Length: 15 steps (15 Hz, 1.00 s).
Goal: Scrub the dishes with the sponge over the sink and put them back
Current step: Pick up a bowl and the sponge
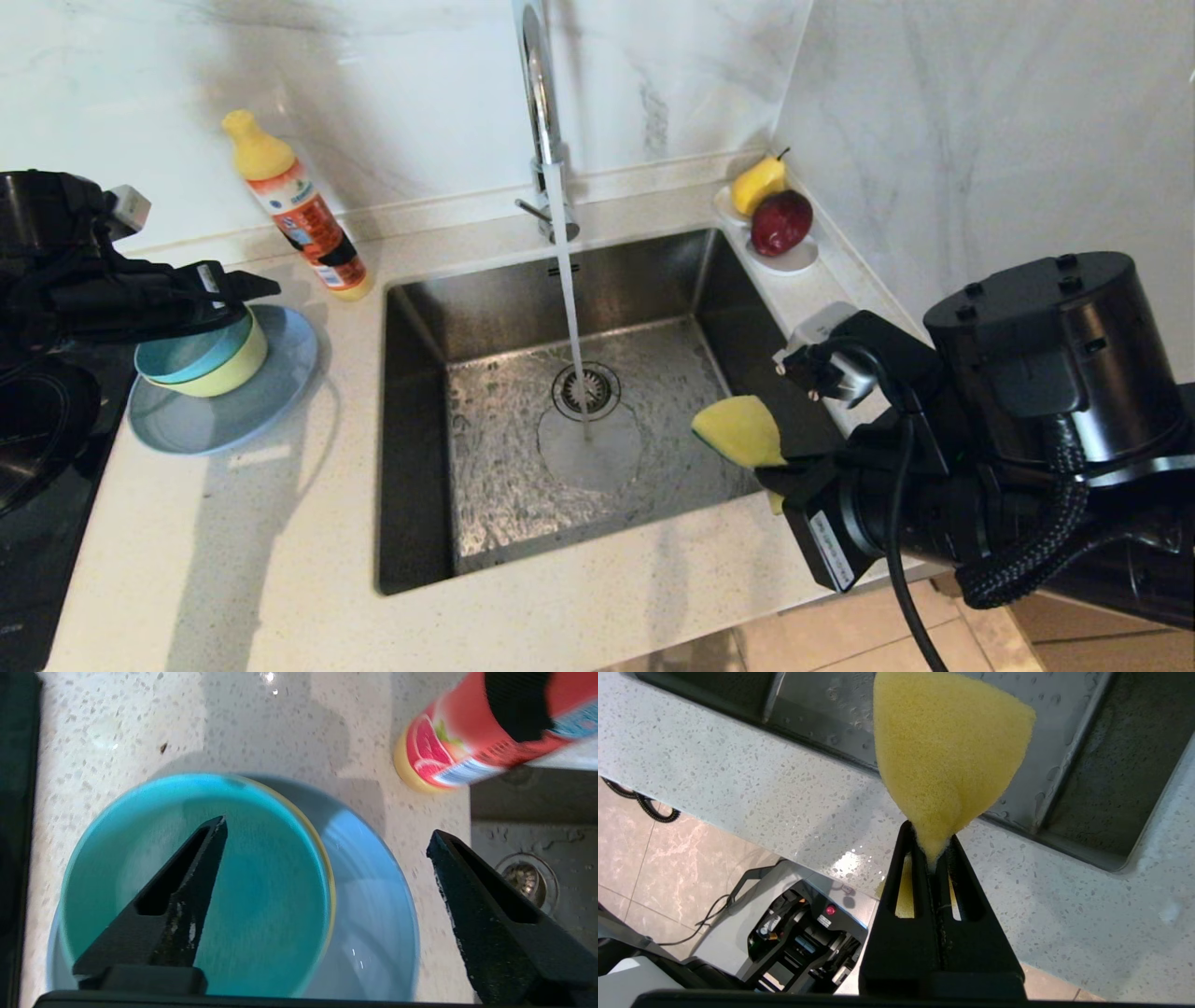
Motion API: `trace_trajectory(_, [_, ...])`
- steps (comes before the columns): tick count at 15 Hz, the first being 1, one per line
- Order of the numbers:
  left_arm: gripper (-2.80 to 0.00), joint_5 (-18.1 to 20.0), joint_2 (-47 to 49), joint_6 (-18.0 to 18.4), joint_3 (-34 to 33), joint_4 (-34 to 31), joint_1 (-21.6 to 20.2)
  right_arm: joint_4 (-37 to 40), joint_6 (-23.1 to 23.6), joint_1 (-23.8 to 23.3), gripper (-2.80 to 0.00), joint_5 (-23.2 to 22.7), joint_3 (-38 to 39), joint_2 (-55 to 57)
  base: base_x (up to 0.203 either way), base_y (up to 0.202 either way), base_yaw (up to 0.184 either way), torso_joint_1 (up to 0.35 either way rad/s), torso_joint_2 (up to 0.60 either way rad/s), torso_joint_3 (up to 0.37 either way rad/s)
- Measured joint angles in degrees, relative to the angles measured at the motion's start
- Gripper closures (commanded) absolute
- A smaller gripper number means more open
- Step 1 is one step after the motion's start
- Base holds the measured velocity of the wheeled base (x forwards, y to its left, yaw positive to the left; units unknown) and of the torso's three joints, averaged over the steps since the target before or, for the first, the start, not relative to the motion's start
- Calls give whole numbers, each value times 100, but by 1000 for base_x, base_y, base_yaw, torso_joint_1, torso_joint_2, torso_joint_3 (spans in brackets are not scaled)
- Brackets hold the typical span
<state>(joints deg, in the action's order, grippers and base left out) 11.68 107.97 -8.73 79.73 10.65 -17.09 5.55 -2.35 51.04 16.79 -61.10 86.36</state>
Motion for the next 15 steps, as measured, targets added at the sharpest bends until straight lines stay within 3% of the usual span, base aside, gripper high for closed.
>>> trace_trajectory(8, [-280,504,214,2,160,-22,-10,-24,-2,-9,0,0,13,41,0,0,0,0,0,0])
trace_trajectory(12, [-280,505,246,1,169,-21,-7,-13,0,-9,0,0,10,46,0,0,0,0,0,0])
trace_trajectory(13, [0,502,254,2,169,-21,-7,-8,-2,-9,0,0,-1,51,0,0,0,0,0,0])
trace_trajectory(15, [0,488,265,2,169,-40,-12,-4,1,-9,0,0,-22,71,0,0,0,0,0,0])
